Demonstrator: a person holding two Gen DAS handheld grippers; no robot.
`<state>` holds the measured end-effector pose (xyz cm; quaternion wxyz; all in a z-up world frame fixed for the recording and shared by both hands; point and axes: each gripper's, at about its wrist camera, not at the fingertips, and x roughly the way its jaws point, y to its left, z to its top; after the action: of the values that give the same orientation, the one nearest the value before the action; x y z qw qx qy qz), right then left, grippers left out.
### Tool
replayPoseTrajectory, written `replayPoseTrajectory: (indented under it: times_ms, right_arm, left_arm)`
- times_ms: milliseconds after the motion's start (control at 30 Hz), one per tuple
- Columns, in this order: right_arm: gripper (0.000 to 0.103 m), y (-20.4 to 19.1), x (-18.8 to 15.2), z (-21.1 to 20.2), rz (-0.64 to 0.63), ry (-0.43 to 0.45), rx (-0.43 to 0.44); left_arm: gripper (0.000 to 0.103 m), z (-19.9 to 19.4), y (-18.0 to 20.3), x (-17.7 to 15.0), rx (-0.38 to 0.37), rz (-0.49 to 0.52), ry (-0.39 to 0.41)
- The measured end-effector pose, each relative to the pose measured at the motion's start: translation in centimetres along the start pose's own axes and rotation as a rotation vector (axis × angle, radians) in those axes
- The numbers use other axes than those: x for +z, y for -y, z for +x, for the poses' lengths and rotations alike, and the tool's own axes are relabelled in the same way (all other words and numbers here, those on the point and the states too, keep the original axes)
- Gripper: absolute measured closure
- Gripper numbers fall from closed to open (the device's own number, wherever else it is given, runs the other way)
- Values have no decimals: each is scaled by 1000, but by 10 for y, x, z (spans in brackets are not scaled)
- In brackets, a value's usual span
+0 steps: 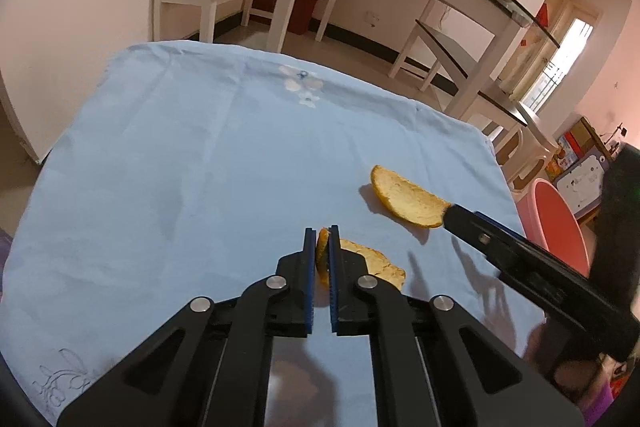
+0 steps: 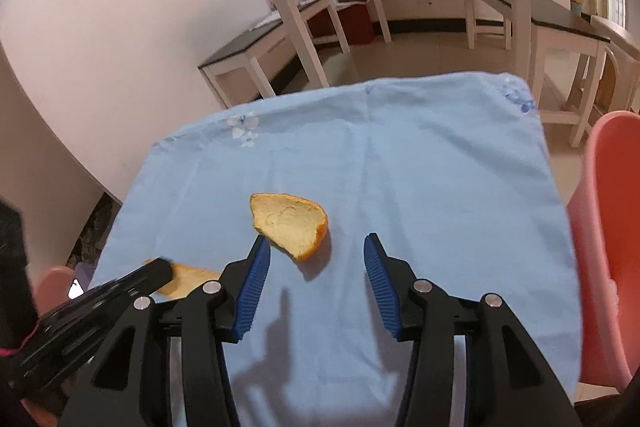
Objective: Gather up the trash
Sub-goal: 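Grasp the other orange peel piece with the right tool while the left tool holds its peel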
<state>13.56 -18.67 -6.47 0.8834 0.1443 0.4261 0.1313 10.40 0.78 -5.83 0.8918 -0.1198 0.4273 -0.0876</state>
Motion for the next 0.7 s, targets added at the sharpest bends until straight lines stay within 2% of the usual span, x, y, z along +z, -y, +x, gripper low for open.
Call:
replayPoseTrajectory:
  times_ms: [233, 300, 367, 533, 700]
  right_arm:
    - [65, -11, 4, 24, -28, -27, -38]
    - [81, -12, 3, 27, -36, -31, -53]
    - [89, -11, 2, 29, -30, -36, -71]
    - [97, -7, -2, 16, -14, -15, -59]
    - [98, -7, -12, -14, -38, 19, -49]
  left_arm:
    - [98, -11, -14, -4, 8, -28, 5]
    - [98, -13, -15, -5, 9, -30, 7]
    - [98, -14, -14, -6, 7, -33, 6]
    - [98, -17, -13, -8, 11, -33, 11]
    - [98, -24, -8, -11, 14, -21, 29]
